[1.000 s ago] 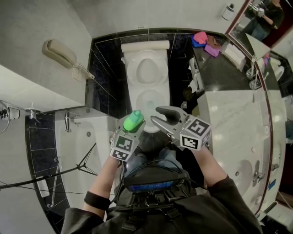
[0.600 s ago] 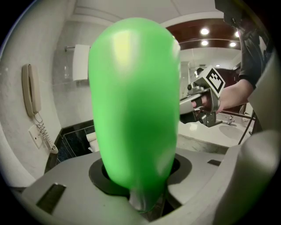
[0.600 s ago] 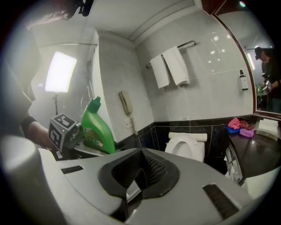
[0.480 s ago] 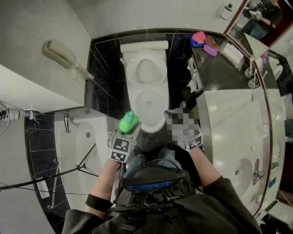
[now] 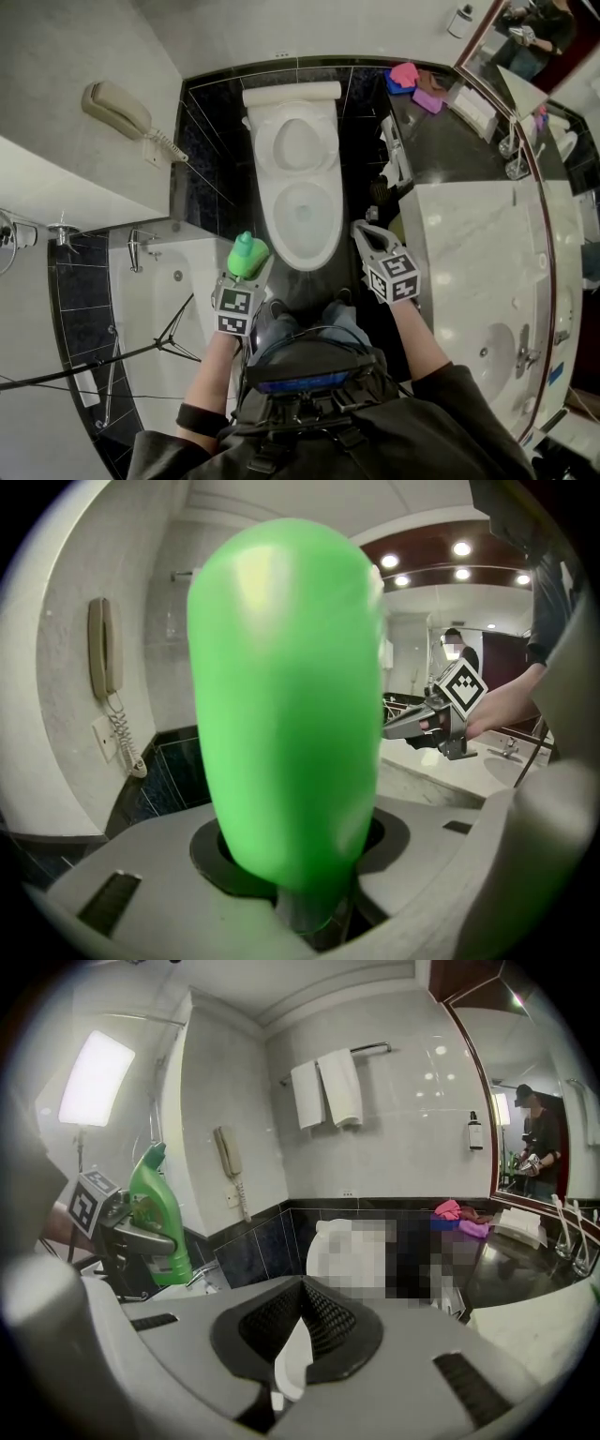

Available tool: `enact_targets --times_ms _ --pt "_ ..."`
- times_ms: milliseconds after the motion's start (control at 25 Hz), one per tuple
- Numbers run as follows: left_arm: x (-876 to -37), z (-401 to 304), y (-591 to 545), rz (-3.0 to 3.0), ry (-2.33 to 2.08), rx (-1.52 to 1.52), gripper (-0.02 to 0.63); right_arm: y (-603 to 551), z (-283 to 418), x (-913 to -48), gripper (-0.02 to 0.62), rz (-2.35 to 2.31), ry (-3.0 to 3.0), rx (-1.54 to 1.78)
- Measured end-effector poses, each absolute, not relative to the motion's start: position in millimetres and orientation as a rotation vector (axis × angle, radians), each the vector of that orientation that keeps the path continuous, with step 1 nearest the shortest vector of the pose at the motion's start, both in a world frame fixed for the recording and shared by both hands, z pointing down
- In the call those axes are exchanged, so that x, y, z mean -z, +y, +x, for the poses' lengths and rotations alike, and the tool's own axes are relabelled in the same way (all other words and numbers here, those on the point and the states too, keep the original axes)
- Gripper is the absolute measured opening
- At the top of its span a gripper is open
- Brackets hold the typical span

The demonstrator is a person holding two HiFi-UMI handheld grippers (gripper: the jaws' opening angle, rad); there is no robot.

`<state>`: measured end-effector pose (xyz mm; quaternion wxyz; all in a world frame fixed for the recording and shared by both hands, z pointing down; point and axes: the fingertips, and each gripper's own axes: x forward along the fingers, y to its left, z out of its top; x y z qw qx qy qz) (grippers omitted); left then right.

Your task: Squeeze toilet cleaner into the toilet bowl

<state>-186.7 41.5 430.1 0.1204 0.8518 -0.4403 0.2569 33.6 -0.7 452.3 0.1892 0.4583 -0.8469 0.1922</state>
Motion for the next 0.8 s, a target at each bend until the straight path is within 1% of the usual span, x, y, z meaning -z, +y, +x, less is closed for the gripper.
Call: enact_targets --times_ms 360,800 --pt "-425.9 -191.1 35.4 2.478 -1.331 -0.718 0.195 -5.9 27.0 -448.5 0.002 1.281 -2.391 -0.560" --pt "-422.2 -197.6 23.7 2.569 -1.244 -0.734 0.195 -7.7 5.9 -459.7 0.002 1.302 -2.378 -0.629"
